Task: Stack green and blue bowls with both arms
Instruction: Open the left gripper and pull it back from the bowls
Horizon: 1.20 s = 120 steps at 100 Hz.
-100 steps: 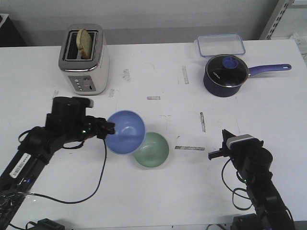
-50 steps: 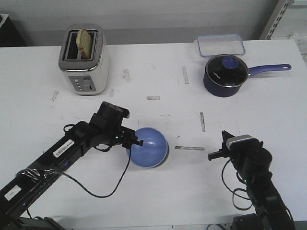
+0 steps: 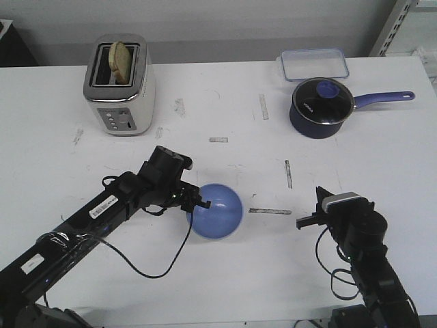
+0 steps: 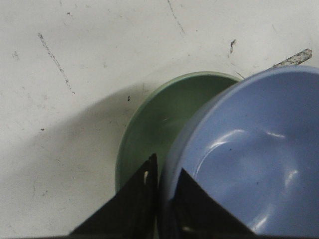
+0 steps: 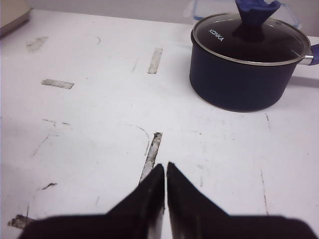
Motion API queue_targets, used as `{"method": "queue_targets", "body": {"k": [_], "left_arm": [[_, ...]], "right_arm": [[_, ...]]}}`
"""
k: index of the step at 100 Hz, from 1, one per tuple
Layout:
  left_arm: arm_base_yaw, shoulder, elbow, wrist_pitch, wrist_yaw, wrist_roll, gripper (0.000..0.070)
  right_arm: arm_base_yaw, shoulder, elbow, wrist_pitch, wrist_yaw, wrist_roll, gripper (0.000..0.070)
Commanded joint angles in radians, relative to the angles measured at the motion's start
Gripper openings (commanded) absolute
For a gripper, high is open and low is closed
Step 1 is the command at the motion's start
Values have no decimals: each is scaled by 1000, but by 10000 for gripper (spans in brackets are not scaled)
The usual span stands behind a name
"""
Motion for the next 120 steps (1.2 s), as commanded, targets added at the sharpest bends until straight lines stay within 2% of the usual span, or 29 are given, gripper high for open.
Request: {"method": "queue_targets", "body": {"k": [1,20,27,38,57,65,72,77,84,100,120], "left_arm": [[-6,12,19,4,2,6,41],[-7,11,19,5,2,6,440],[-7,11,19,10,2,5,528],[-7,7,27,11,2,5,578],[3,-2,95,4,1,6,579],[17,-3,143,2,1,18,567],[31,-5,190,0,1,61,553],[43,-11,218,-4,-7,81,501],[57,-22,252,-16,-49,88,389],[98,-75,272,-50,-195,123,0],[183,-154,262,-185,-320,224,1]], "right_arm": [[1,5,2,6,-3,-1,0],[1,5,2,7,-3,-1,0],[1,5,2,7,-4,-1,0],[1,5,2,7,-3,-1,0],[1,5,2,7,-3,-1,0],[1,5,2,7,-3,-1,0],[1,5,2,6,-3,-1,0],[1,5,2,6,-3,-1,0],[1,5,2,7,-3,-1,0],[1,5,2,9,-3,-1,0],[0,5,2,16,1,-1,0]]}}
